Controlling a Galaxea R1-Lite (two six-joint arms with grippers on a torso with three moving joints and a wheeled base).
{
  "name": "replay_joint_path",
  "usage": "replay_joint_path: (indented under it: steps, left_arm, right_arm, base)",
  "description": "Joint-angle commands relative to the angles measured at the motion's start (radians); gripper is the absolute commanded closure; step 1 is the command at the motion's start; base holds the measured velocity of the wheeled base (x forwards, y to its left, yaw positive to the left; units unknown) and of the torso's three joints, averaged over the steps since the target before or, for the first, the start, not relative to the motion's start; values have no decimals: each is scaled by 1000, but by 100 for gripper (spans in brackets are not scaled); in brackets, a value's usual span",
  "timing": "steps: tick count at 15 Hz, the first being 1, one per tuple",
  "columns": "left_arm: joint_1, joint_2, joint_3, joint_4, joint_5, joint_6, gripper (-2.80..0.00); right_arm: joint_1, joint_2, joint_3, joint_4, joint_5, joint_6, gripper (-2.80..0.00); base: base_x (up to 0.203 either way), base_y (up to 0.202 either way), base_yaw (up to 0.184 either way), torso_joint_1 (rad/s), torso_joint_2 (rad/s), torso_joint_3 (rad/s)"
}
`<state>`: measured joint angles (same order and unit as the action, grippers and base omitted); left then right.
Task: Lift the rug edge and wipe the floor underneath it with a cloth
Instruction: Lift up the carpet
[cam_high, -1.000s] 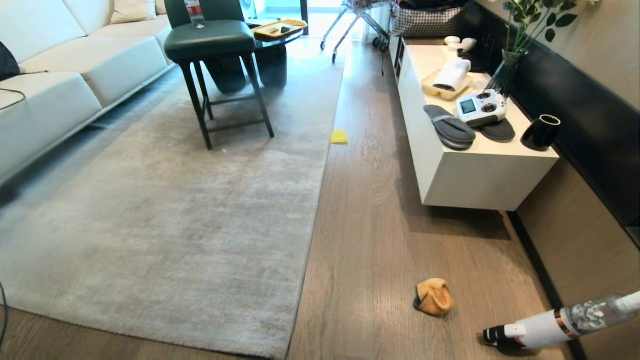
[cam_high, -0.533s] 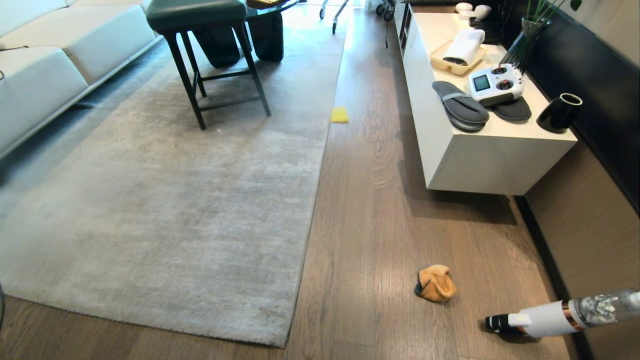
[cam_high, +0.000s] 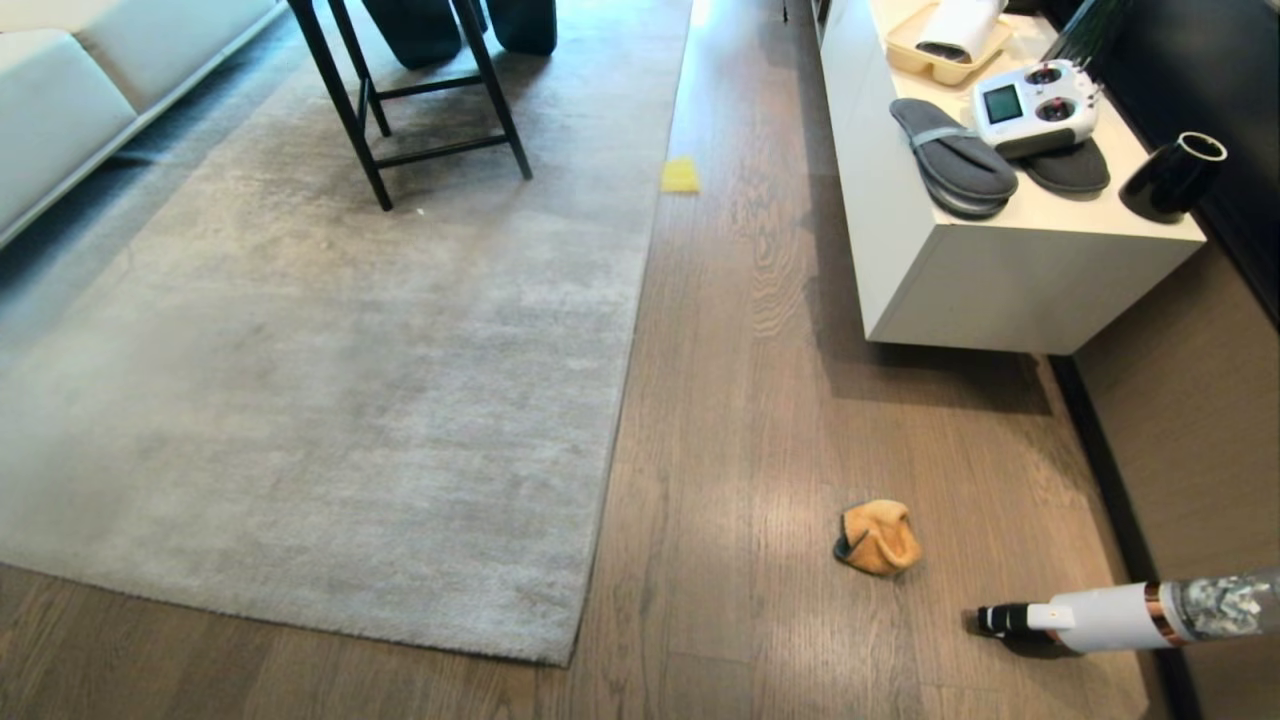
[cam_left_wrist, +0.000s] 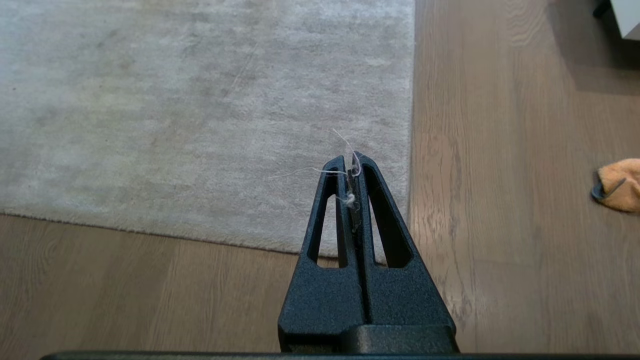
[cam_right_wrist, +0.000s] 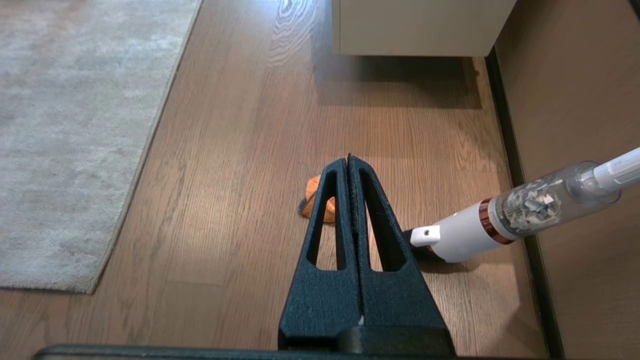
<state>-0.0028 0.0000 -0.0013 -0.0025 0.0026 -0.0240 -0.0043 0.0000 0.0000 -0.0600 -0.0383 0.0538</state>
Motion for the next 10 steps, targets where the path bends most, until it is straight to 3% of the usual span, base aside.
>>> replay_joint_path:
  steps: [1,10]
  left_arm:
    - [1,0,1,0,0,-1,0]
    - [1,0,1,1,-1,-1,0]
  right_arm:
    - [0,0,0,-1,0,1,0]
    - [0,0,0,-1,0,1,0]
  base:
    - [0,0,0,2,-1,-197]
    - [0,0,0,4,2,-198]
